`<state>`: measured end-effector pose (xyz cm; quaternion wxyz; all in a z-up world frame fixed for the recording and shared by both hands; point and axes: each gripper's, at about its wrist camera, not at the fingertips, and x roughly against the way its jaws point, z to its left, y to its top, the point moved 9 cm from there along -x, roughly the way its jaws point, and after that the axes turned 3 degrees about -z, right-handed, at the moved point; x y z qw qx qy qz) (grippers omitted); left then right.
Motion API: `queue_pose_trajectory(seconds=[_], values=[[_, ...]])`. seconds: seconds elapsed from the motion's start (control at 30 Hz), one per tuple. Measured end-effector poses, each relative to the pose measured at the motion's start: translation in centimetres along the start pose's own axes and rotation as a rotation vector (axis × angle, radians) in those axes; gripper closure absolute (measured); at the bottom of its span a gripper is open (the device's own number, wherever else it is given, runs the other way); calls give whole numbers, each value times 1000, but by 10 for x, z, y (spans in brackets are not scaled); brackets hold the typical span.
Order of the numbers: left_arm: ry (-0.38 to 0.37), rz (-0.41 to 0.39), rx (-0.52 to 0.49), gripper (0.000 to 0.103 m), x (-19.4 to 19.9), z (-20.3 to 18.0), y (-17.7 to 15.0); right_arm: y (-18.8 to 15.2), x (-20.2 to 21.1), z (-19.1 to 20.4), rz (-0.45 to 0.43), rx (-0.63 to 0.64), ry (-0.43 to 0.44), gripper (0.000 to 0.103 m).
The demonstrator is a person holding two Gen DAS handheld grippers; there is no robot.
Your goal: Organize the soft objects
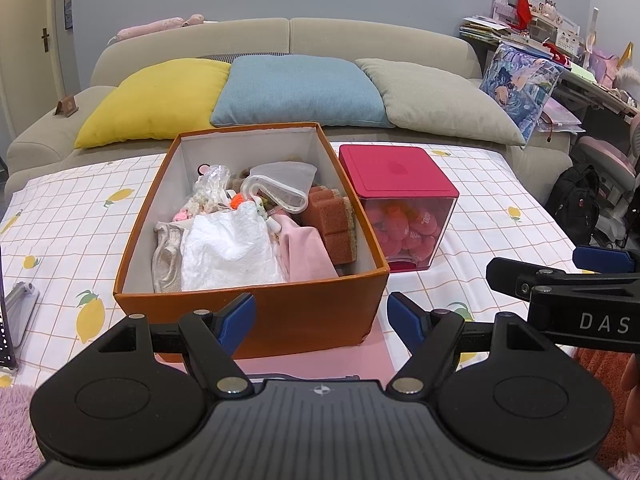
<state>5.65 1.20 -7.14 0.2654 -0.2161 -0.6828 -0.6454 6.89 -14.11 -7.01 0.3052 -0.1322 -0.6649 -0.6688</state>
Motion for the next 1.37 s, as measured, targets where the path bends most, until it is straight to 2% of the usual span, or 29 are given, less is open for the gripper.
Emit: queue_pose_trajectory(seconds=[1.37], values=[[-1, -2, -5, 15, -2, 2, -2, -6, -4, 3, 10, -10, 6, 4]])
